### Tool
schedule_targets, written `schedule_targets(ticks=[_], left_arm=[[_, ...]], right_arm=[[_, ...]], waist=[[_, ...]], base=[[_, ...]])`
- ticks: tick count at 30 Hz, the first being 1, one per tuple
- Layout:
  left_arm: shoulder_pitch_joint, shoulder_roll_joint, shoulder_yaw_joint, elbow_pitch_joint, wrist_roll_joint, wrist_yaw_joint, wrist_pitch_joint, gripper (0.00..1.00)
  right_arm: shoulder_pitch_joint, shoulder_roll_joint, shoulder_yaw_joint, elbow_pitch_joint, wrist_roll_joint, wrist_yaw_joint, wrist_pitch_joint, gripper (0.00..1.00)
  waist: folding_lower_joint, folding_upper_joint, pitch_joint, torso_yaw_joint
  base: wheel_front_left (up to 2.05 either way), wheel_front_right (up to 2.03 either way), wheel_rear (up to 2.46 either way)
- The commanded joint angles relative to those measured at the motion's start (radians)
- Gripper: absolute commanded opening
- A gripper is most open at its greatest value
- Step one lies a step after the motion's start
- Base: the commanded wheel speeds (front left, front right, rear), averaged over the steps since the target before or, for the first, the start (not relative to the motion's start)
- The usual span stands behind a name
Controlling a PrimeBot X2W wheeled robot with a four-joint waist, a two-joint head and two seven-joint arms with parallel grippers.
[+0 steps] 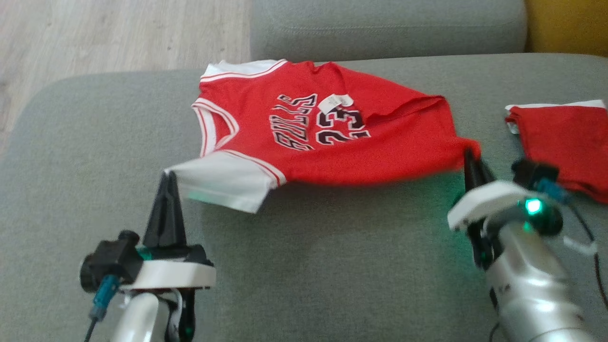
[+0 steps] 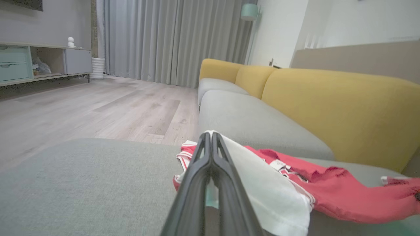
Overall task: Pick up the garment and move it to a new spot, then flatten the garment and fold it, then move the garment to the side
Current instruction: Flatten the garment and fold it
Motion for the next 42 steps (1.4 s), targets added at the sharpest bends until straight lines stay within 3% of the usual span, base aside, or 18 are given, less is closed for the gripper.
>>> schedule_targets(ticks=[1, 8, 15, 22, 27, 30, 33, 38, 42], left_arm=[[-0.041, 0.008, 0.043, -0.046, -0.001, -0.005, -0.009, 0.0], [-0.218, 0.033, 0.071, -0.163, -0.015, -0.012, 0.038, 0.0], [-0.416, 0.058, 0.111, -0.326, -0.043, 0.0, 0.124, 0.0], [-0.47, 0.078, 0.162, -0.513, -0.073, 0.047, 0.227, 0.0], [-0.483, 0.108, 0.206, -0.598, -0.11, 0.078, 0.331, 0.0], [-0.527, 0.151, 0.207, -0.561, -0.116, 0.058, 0.382, 0.0], [-0.652, 0.209, 0.203, -0.396, -0.121, 0.008, 0.41, 0.0], [-0.889, 0.251, 0.174, -0.106, -0.103, -0.065, 0.373, 0.0], [-1.06, 0.262, 0.163, 0.058, -0.079, -0.086, 0.316, 0.0]], right_arm=[[-0.033, 0.007, 0.027, -0.051, -0.007, -0.001, -0.013, 0.0], [-0.061, 0.006, 0.077, -0.37, -0.041, -0.001, -0.008, 0.0], [-0.127, -0.069, 0.115, -0.7, -0.031, -0.001, 0.087, 0.0], [-0.102, -0.097, 0.056, -1.019, -0.022, -0.001, 0.229, 0.0], [-0.063, -0.097, 0.005, -1.18, -0.041, -0.001, 0.353, 0.0], [-0.079, -0.084, -0.033, -1.206, -0.03, -0.001, 0.426, 0.0], [-0.179, -0.092, -0.042, -1.136, -0.014, -0.001, 0.471, 0.0], [-0.4, -0.139, 0.001, -0.894, -0.019, -0.001, 0.425, 0.0], [-0.568, -0.169, 0.062, -0.734, -0.037, -0.001, 0.349, 0.0]], waist=[[0.0, -0.0001, -0.01, -0.011], [0.0, -0.0001, -0.063, -0.034], [0.0, -0.0001, -0.096, -0.05], [0.0, -0.0001, -0.096, -0.06], [0.0, -0.0001, -0.052, -0.058], [0.0, -0.0001, 0.019, -0.053], [0.0, -0.0001, 0.135, -0.05], [0.0, -0.0001, 0.254, -0.03], [0.0, -0.0001, 0.305, -0.012]], base=[[0.0, 0.0, 0.0], [0.0, 0.0, 0.0], [0.0, 0.0, 0.0], [0.0, 0.0, 0.0], [0.0, 0.0, 0.0], [0.0, 0.0, 0.0], [0.0, 0.0, 0.0], [0.0, 0.0, 0.0], [0.0, 0.0, 0.0]])
